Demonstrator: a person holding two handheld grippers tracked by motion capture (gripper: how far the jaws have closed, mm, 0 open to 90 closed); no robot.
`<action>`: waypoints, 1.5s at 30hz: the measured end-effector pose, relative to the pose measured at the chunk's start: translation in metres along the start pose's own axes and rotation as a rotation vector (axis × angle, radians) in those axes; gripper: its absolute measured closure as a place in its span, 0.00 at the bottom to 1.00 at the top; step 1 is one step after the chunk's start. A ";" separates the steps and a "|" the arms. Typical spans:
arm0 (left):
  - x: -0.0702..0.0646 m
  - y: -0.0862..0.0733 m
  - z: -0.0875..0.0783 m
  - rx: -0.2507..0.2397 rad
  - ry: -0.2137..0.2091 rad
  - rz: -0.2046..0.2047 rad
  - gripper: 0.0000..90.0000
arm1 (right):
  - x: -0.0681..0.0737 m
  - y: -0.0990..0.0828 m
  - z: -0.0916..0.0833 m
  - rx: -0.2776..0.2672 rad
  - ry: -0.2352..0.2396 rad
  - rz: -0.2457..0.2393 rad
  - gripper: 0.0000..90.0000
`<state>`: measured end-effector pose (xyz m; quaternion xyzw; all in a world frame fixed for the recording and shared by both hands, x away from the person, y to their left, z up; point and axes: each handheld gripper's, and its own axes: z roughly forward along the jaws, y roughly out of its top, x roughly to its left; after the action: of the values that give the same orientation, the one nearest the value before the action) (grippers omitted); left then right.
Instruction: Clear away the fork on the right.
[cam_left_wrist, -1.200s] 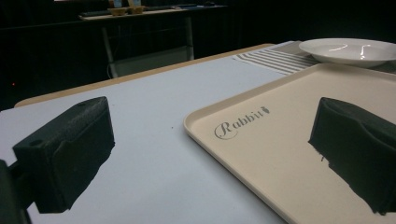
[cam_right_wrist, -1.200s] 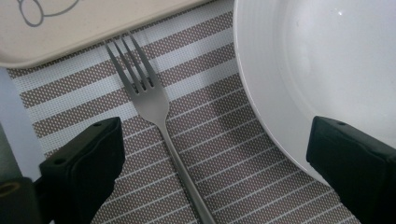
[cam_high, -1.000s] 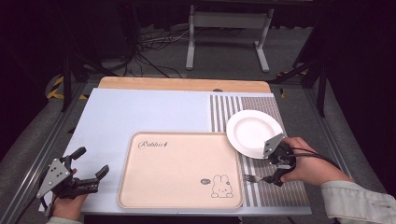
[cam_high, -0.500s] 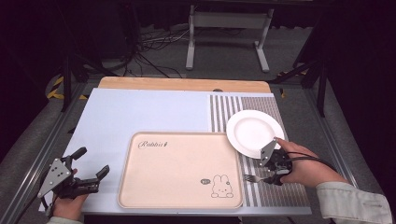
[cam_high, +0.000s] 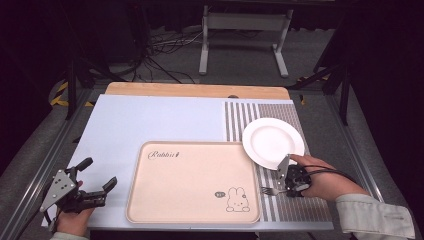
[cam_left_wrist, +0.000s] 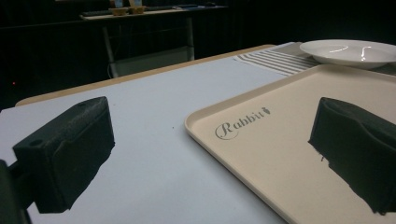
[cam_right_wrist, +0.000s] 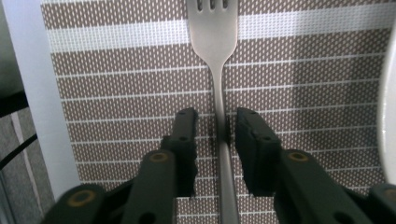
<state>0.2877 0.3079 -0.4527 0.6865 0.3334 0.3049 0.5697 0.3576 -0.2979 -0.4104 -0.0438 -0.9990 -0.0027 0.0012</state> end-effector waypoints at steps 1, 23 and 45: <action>0.000 0.000 0.000 0.000 -0.001 -0.001 0.01 | 0.000 0.000 0.001 0.009 0.001 -0.002 0.82; 0.000 0.000 0.000 -0.005 0.001 -0.005 0.01 | -0.004 0.003 0.003 0.046 -0.001 -0.069 0.95; 0.000 0.000 0.000 -0.003 -0.001 -0.003 0.01 | -0.004 0.002 -0.030 -0.065 -0.034 -0.003 0.95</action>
<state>0.2875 0.3077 -0.4526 0.6852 0.3336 0.3045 0.5714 0.3619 -0.2961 -0.3806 -0.0426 -0.9983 -0.0346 -0.0173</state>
